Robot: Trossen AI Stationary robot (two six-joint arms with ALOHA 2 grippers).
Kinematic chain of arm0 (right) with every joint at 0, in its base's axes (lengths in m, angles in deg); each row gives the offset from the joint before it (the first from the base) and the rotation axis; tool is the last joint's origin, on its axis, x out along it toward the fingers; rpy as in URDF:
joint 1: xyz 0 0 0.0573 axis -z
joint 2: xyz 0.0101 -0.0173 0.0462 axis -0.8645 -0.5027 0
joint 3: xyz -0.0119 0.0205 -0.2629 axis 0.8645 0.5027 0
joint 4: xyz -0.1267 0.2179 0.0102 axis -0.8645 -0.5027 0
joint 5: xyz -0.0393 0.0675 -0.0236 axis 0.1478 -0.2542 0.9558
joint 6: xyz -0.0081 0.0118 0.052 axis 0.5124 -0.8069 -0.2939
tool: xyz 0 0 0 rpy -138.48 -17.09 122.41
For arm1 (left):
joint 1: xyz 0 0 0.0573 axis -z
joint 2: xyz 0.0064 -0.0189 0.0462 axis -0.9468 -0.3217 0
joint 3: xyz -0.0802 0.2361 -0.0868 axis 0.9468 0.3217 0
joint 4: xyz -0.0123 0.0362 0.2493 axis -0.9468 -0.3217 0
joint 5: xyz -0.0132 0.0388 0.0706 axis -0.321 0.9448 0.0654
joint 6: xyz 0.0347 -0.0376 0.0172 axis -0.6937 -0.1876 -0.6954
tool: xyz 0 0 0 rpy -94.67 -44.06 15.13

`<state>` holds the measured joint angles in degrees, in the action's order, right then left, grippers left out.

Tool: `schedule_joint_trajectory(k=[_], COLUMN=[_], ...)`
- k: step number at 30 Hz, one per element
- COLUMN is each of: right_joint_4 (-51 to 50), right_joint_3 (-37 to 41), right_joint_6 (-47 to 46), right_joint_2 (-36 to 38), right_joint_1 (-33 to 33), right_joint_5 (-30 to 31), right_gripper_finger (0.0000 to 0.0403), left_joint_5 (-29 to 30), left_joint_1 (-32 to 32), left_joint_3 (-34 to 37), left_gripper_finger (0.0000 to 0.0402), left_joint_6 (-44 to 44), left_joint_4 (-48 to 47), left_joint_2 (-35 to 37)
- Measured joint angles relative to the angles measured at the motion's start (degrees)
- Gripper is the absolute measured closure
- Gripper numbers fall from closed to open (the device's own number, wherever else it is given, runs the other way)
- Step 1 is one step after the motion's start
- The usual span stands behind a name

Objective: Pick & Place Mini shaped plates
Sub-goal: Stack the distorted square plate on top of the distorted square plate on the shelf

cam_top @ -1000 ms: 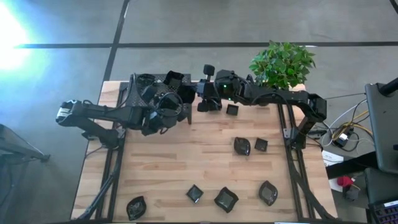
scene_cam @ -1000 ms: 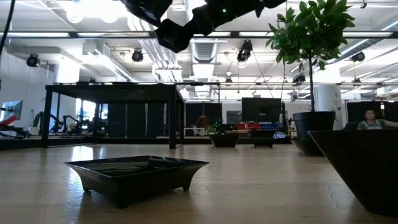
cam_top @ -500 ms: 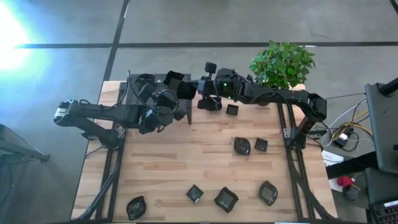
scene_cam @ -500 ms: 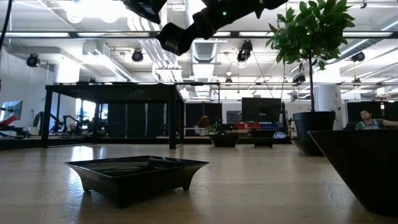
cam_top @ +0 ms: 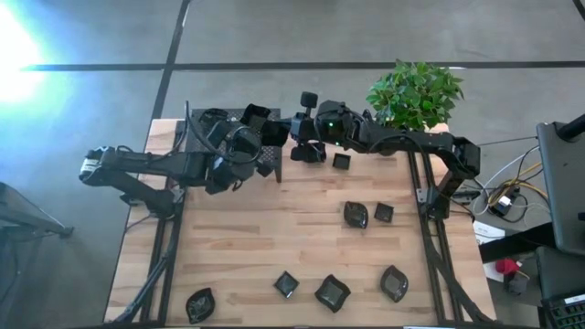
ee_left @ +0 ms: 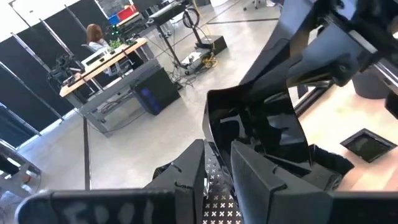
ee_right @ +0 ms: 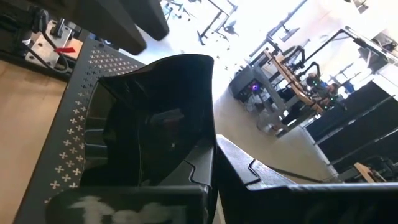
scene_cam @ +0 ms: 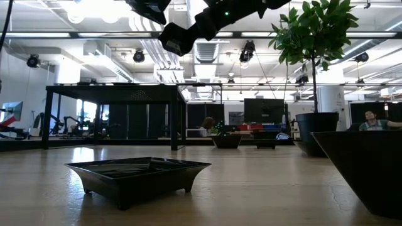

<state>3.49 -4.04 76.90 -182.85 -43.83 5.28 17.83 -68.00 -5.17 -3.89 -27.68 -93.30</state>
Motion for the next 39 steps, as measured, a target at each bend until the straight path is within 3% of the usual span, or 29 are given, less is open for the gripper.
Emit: schedule_joint_trajectory(k=[5, 10, 23, 32, 35, 39], right_joint_4=[0.0, -0.1, 0.0, 0.0, 0.0, -0.1], right_joint_3=[0.0, 0.0, 0.0, 0.0, 0.0, 0.0], right_joint_6=[0.0, 0.0, 0.0, -0.8, -1.4, -1.7], right_joint_2=[0.0, 0.0, 0.0, 0.0, 0.0, 0.0], right_joint_1=[0.0, 0.0, 0.0, 0.0, 0.0, 0.0], right_joint_5=[-0.1, -0.1, 0.1, -0.2, -0.2, -0.2], right_gripper_finger=[0.0395, 0.0395, 0.0395, 0.0395, 0.0395, 0.0395], left_joint_5=[-0.8, -7.9, -8.4, -14.8, -14.9, -14.5], left_joint_1=[-1.4, -3.4, -8.0, -9.2, -9.2, -9.4], left_joint_3=[0.0, 0.0, 0.0, 0.0, 0.0, 0.0], left_gripper_finger=[0.0325, 0.0325, 0.0325, 0.0326, 0.0338, 0.0386], left_joint_6=[-0.2, -0.3, -1.4, -1.8, -1.9, -3.2], left_joint_4=[0.3, 1.4, 2.7, 3.5, 3.5, 3.6], left_joint_2=[0.0, -0.1, -0.1, -0.1, -0.1, 0.0])
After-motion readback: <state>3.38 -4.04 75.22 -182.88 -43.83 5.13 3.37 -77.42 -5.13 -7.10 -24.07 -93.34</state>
